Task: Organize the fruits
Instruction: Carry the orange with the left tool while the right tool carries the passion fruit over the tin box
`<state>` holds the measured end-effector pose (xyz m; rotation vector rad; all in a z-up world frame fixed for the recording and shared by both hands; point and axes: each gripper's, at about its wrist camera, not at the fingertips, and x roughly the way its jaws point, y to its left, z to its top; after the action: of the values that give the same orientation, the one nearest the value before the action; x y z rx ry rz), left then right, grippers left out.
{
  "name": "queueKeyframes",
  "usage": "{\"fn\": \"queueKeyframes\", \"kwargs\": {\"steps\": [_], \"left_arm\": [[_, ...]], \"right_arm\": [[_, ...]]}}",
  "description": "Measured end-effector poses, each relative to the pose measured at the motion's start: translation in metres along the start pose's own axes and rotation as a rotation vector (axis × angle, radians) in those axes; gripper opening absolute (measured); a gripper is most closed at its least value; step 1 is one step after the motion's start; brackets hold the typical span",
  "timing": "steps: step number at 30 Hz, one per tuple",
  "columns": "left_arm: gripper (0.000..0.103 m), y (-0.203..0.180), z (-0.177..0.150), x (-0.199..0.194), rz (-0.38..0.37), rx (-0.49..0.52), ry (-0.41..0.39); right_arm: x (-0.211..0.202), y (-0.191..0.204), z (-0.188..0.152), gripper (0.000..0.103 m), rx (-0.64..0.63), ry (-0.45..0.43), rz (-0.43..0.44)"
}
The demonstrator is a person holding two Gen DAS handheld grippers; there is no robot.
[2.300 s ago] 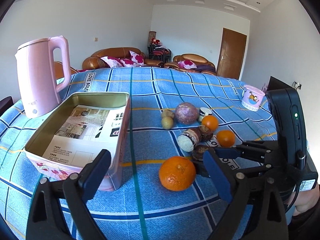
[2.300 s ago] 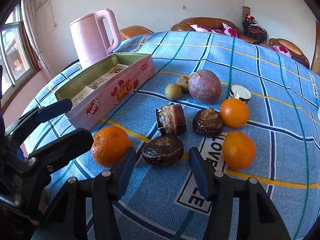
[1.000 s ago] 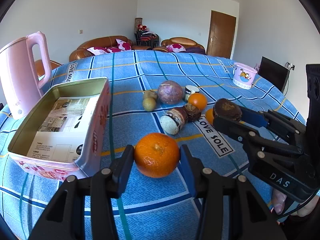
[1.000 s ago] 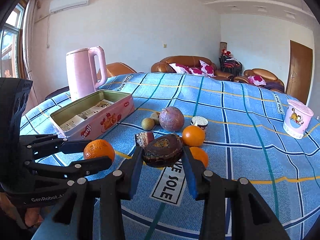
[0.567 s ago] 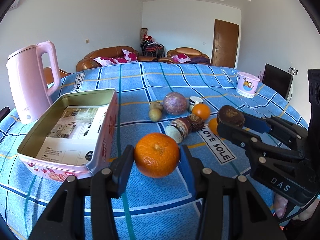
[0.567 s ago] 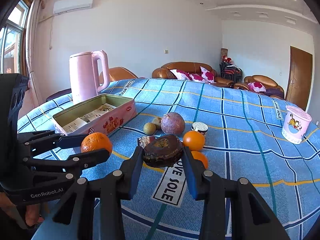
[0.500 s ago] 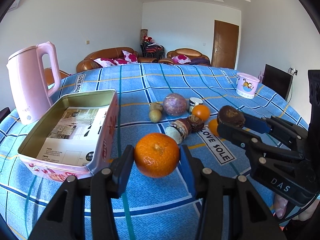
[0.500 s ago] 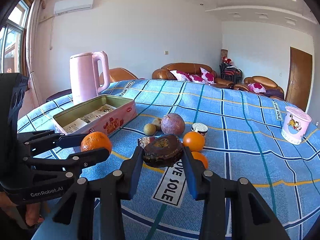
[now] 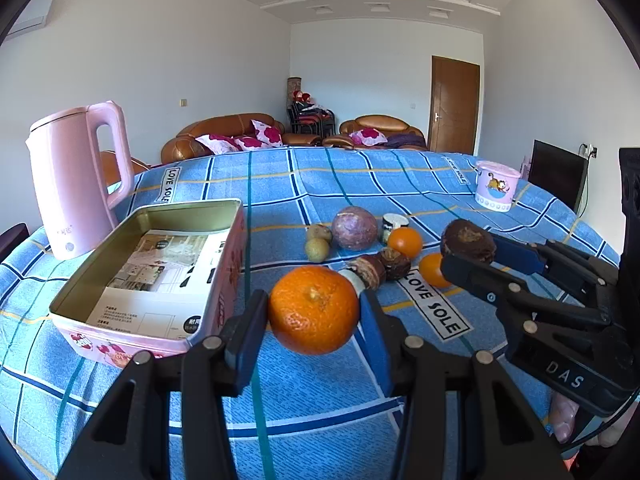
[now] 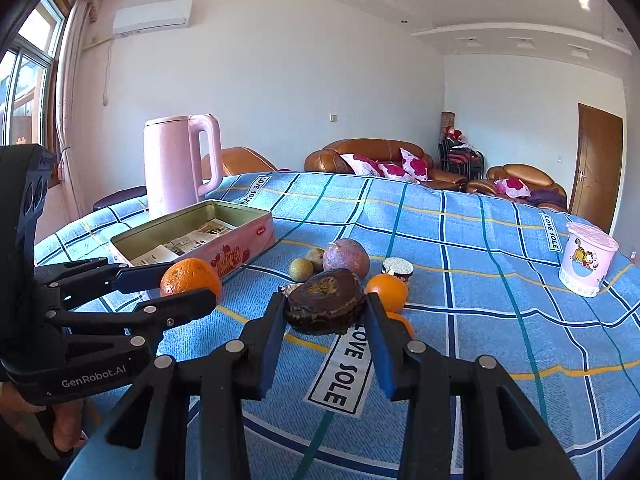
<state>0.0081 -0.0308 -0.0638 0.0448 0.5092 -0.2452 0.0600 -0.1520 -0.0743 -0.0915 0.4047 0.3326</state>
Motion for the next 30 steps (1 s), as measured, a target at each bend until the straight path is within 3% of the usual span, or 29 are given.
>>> {"fn": "queueKeyframes", "kwargs": {"steps": [14, 30], "left_arm": [[0.048, 0.018, 0.010, -0.013, 0.044, -0.039, -0.047], [0.048, 0.082, 0.036, -0.020, 0.145, -0.100, -0.067]], "right_arm": [[-0.006, -0.010, 0.011, 0.041, 0.057, -0.015, 0.047], [0.002, 0.022, 0.089, 0.041, 0.016, -0.045, 0.219]]}}
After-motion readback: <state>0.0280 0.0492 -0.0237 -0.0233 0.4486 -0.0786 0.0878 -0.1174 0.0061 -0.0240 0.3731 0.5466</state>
